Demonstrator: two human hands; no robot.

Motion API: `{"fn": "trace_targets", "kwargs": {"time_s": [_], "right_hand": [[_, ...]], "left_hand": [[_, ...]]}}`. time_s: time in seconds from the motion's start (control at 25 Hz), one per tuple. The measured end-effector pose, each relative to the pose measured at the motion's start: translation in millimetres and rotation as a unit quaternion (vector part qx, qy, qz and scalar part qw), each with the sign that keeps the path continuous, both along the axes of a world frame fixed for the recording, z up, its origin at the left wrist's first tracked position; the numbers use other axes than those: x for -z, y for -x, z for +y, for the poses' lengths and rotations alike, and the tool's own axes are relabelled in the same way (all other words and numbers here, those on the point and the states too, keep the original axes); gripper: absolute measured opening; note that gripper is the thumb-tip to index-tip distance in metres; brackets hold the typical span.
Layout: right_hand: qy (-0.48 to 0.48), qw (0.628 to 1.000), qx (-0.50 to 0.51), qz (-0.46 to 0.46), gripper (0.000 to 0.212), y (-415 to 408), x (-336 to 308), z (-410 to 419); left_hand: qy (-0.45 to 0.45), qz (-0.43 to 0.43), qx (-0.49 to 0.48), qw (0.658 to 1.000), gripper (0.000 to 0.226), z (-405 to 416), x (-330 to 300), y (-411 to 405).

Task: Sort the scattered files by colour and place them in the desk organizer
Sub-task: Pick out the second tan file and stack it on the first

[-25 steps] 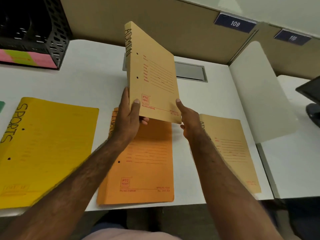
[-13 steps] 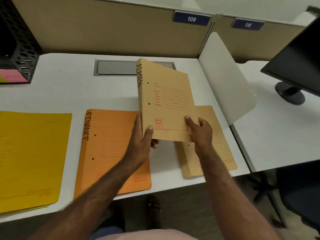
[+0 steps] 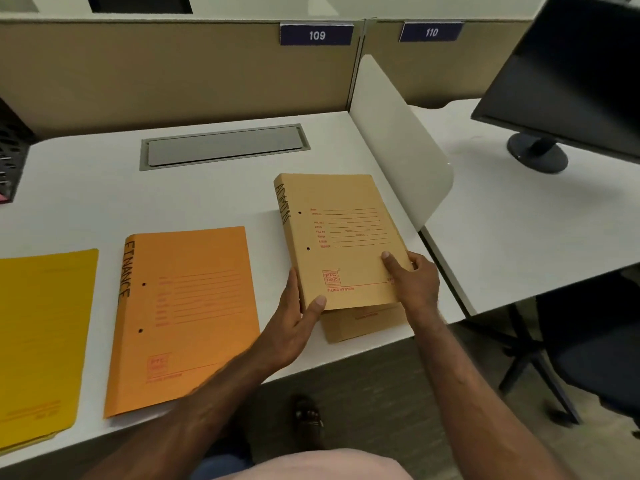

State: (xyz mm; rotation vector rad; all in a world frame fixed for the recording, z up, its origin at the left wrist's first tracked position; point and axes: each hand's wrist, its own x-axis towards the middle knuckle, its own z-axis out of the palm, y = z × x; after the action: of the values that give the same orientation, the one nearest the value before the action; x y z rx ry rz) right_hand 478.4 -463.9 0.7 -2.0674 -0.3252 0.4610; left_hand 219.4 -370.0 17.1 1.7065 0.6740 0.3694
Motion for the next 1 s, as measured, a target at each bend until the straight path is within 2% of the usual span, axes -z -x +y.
{"fn": "trace_targets", "kwargs": {"time_s": [0.32, 0.52, 0.76, 1.0], "right_hand": [[0.042, 0.999, 0.009, -0.033, 0.073, -36.6, 11.7, -32.7], [0.07, 0.997, -0.002, -0.033, 0.078, -50.0, 23.6, -38.9], [0.106, 0.994, -0.029, -0.02, 0.071, -56.3, 34.4, -40.0], [0.154, 0.983, -0.052, -0.084, 0.074, -53.7, 36.1, -40.4]], "left_hand": [[0.01, 0.021, 0.033, 0.999, 0.073, -24.9, 15.4, -36.0], [0.011, 0.062, 0.039, 0.997, 0.078, -33.1, 22.9, -40.8], [-0.02, 0.117, 0.057, 0.991, 0.089, -30.3, 30.5, -42.3], [-0.052, 0.152, 0.043, 0.986, 0.088, -28.0, 35.5, -44.5]]}}
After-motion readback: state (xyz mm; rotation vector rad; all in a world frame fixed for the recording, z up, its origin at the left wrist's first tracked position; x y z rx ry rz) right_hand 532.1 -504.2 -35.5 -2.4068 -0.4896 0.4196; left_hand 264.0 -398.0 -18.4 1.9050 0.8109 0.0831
